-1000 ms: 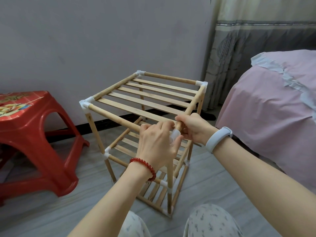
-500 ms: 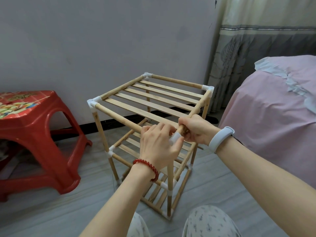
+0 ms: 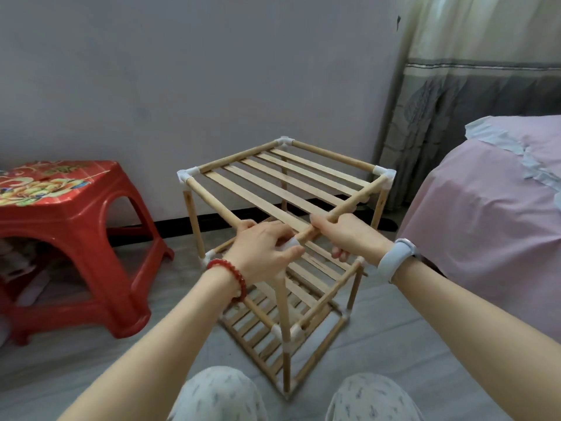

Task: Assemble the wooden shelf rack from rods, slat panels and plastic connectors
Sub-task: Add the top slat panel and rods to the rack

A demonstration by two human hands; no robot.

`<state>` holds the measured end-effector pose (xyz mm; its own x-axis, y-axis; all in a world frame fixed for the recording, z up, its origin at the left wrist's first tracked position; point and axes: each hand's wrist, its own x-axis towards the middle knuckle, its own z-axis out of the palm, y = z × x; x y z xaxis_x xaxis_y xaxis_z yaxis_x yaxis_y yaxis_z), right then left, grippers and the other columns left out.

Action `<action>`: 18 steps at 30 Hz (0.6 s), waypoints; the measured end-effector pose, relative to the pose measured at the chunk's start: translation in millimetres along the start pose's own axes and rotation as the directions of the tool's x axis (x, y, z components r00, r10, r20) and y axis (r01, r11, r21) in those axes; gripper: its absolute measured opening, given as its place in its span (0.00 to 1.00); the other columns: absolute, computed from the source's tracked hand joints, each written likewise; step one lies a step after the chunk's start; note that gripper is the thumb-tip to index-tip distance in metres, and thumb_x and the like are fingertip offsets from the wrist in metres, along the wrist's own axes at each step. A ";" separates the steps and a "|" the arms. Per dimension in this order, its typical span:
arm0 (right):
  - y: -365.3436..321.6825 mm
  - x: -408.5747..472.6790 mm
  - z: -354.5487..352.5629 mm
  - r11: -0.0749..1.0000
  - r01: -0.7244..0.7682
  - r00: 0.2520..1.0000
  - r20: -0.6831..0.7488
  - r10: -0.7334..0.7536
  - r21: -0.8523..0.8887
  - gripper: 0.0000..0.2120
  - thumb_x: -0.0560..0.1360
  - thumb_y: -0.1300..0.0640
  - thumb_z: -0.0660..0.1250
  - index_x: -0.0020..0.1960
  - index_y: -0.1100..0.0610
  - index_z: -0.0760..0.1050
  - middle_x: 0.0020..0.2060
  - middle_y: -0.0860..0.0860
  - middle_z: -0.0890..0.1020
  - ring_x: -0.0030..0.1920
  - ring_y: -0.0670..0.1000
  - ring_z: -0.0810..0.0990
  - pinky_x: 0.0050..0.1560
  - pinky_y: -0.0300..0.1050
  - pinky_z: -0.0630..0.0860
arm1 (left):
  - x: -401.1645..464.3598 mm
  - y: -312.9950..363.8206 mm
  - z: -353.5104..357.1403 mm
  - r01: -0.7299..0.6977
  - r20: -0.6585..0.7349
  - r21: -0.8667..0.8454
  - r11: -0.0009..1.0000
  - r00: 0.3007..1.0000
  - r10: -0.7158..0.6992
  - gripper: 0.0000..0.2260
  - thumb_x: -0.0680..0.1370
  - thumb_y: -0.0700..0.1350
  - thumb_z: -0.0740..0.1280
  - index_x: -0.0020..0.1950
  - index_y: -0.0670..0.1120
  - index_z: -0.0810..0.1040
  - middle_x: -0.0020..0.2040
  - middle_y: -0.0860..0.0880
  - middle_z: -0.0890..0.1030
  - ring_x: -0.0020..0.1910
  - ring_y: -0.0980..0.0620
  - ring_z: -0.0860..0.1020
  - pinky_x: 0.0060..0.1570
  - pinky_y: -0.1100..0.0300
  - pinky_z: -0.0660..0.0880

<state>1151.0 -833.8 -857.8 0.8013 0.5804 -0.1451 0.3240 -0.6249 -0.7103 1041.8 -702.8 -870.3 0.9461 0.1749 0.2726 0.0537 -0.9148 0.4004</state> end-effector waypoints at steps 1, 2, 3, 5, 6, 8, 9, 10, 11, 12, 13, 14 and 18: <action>-1.6 -2.7 1.1 0.982 0.050 0.996 -0.065 -0.063 -0.184 0.19 0.79 0.43 0.54 0.40 0.53 0.76 0.31 0.49 0.77 0.32 0.48 0.77 0.38 0.45 0.77 | -2.0 -9.1 -6.9 0.020 0.024 -0.010 1.000 1.000 -0.020 0.10 0.78 0.54 0.60 0.54 0.52 0.76 0.46 0.55 0.75 0.49 0.56 0.68 0.63 0.56 0.58; -3.6 -2.8 4.5 0.931 0.117 0.969 -0.164 -0.183 -0.345 0.19 0.79 0.44 0.54 0.40 0.53 0.77 0.31 0.49 0.78 0.34 0.50 0.78 0.41 0.49 0.78 | -4.1 -18.9 -14.9 0.049 0.042 -0.029 0.998 0.998 -0.048 0.10 0.78 0.53 0.61 0.55 0.52 0.77 0.46 0.55 0.75 0.51 0.56 0.67 0.64 0.57 0.58; -5.4 -2.0 9.1 0.877 0.218 0.898 -0.263 -0.352 -0.427 0.18 0.79 0.47 0.54 0.42 0.54 0.78 0.33 0.50 0.79 0.36 0.52 0.78 0.43 0.52 0.77 | -5.5 -27.8 -21.8 0.069 0.053 -0.057 0.996 0.996 -0.066 0.10 0.78 0.52 0.61 0.55 0.52 0.78 0.46 0.55 0.75 0.53 0.55 0.67 0.66 0.56 0.57; -14.0 5.4 21.3 0.749 0.465 0.709 -0.308 -0.635 -0.473 0.16 0.78 0.53 0.53 0.48 0.56 0.78 0.40 0.51 0.80 0.43 0.53 0.78 0.48 0.54 0.75 | -7.2 -45.9 -33.4 0.092 0.062 -0.069 0.993 0.994 -0.088 0.09 0.79 0.50 0.62 0.54 0.51 0.79 0.47 0.53 0.76 0.53 0.54 0.69 0.69 0.55 0.55; -18.9 11.4 27.8 0.672 0.540 0.650 -0.256 -0.715 -0.506 0.17 0.77 0.53 0.52 0.51 0.56 0.78 0.45 0.51 0.80 0.48 0.53 0.76 0.51 0.53 0.73 | -7.8 -52.3 -36.4 0.104 0.061 -0.036 0.994 0.993 -0.102 0.09 0.79 0.49 0.62 0.56 0.50 0.79 0.48 0.53 0.76 0.55 0.54 0.70 0.69 0.56 0.55; -31.5 25.8 42.3 0.585 0.623 0.659 -0.055 -0.750 -0.519 0.17 0.78 0.53 0.52 0.59 0.54 0.76 0.52 0.50 0.78 0.55 0.51 0.74 0.57 0.54 0.69 | -7.5 -64.9 -39.1 0.141 0.052 0.018 0.990 0.989 -0.141 0.12 0.79 0.49 0.61 0.60 0.49 0.77 0.55 0.52 0.76 0.61 0.52 0.68 0.66 0.59 0.57; -36.8 30.9 49.0 0.558 0.642 0.677 0.048 -0.734 -0.526 0.16 0.80 0.53 0.53 0.62 0.53 0.74 0.55 0.49 0.77 0.58 0.51 0.72 0.59 0.54 0.67 | -8.3 -69.8 -37.7 0.165 0.045 -0.013 0.986 0.985 -0.164 0.13 0.79 0.49 0.62 0.61 0.48 0.77 0.58 0.52 0.75 0.65 0.53 0.65 0.66 0.59 0.57; -39.8 36.6 53.9 0.530 0.656 0.682 0.122 -0.721 -0.538 0.16 0.80 0.53 0.53 0.64 0.51 0.72 0.57 0.49 0.75 0.59 0.50 0.71 0.60 0.52 0.66 | -10.2 -72.5 -35.6 0.185 0.022 -0.101 0.978 0.983 -0.184 0.12 0.79 0.49 0.62 0.60 0.48 0.77 0.60 0.52 0.73 0.66 0.54 0.63 0.66 0.60 0.57; -42.9 40.9 56.9 0.510 0.667 0.682 0.169 -0.712 -0.543 0.16 0.81 0.52 0.53 0.66 0.50 0.71 0.58 0.48 0.74 0.59 0.50 0.70 0.59 0.49 0.65 | -12.2 -73.7 -33.7 0.198 -0.015 -0.226 0.954 0.978 -0.207 0.10 0.78 0.47 0.63 0.57 0.48 0.78 0.58 0.52 0.72 0.66 0.56 0.62 0.64 0.62 0.57; -46.1 43.9 58.6 0.502 0.677 0.678 0.192 -0.709 -0.538 0.16 0.81 0.51 0.53 0.67 0.49 0.70 0.58 0.48 0.74 0.59 0.49 0.70 0.56 0.45 0.64 | -12.8 -74.3 -30.8 0.207 -0.065 -0.347 0.915 0.968 -0.244 0.08 0.78 0.44 0.63 0.54 0.46 0.79 0.56 0.53 0.72 0.65 0.58 0.62 0.63 0.63 0.57; -48.8 44.7 58.4 0.504 0.682 0.678 0.201 -0.707 -0.530 0.17 0.81 0.50 0.53 0.67 0.48 0.70 0.58 0.47 0.73 0.57 0.49 0.70 0.53 0.43 0.62 | -12.0 -74.1 -26.4 0.208 -0.133 -0.425 0.881 0.949 -0.287 0.08 0.79 0.41 0.62 0.52 0.45 0.80 0.54 0.53 0.71 0.64 0.58 0.63 0.63 0.63 0.58; -49.8 44.9 57.3 0.507 0.683 0.682 0.209 -0.701 -0.526 0.17 0.81 0.49 0.53 0.67 0.48 0.70 0.57 0.47 0.73 0.53 0.47 0.69 0.52 0.43 0.61 | -10.1 -73.4 -20.1 0.204 -0.224 -0.455 0.867 0.916 -0.333 0.09 0.79 0.39 0.61 0.51 0.43 0.80 0.53 0.53 0.70 0.62 0.58 0.64 0.64 0.63 0.59; -48.4 42.7 55.7 0.480 0.689 0.683 0.264 -0.681 -0.543 0.16 0.79 0.46 0.56 0.64 0.47 0.72 0.50 0.46 0.69 0.45 0.45 0.66 0.50 0.42 0.59 | 0.0 -60.9 5.4 0.147 -0.614 -0.519 0.842 0.621 -0.487 0.06 0.78 0.37 0.61 0.50 0.42 0.77 0.54 0.51 0.67 0.57 0.55 0.69 0.60 0.73 0.63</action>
<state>1141.5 -749.7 -868.1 0.1941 0.9597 0.2030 0.9806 -0.1842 -0.0671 1040.2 -649.0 -899.4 0.3656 0.7777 0.5114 0.0189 -0.5555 0.8313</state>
